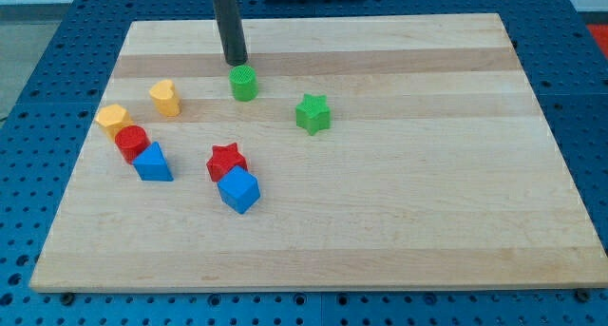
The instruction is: Separate the red star and blue cube
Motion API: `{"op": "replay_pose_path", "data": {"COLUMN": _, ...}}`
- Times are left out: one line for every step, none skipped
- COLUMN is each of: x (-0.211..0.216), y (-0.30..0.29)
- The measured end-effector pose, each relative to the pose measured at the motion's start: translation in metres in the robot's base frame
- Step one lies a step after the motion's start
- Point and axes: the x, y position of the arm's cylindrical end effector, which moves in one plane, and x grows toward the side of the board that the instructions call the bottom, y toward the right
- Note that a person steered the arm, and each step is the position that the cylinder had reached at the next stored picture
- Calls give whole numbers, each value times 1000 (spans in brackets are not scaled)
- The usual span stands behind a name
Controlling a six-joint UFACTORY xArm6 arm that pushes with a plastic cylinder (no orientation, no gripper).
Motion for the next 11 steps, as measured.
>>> {"op": "replay_pose_path", "data": {"x": 89, "y": 37}}
{"op": "replay_pose_path", "data": {"x": 162, "y": 38}}
{"op": "replay_pose_path", "data": {"x": 159, "y": 38}}
{"op": "replay_pose_path", "data": {"x": 157, "y": 27}}
{"op": "replay_pose_path", "data": {"x": 203, "y": 6}}
{"op": "replay_pose_path", "data": {"x": 212, "y": -8}}
{"op": "replay_pose_path", "data": {"x": 223, "y": -16}}
{"op": "replay_pose_path", "data": {"x": 237, "y": 58}}
{"op": "replay_pose_path", "data": {"x": 221, "y": 65}}
{"op": "replay_pose_path", "data": {"x": 193, "y": 69}}
{"op": "replay_pose_path", "data": {"x": 192, "y": 81}}
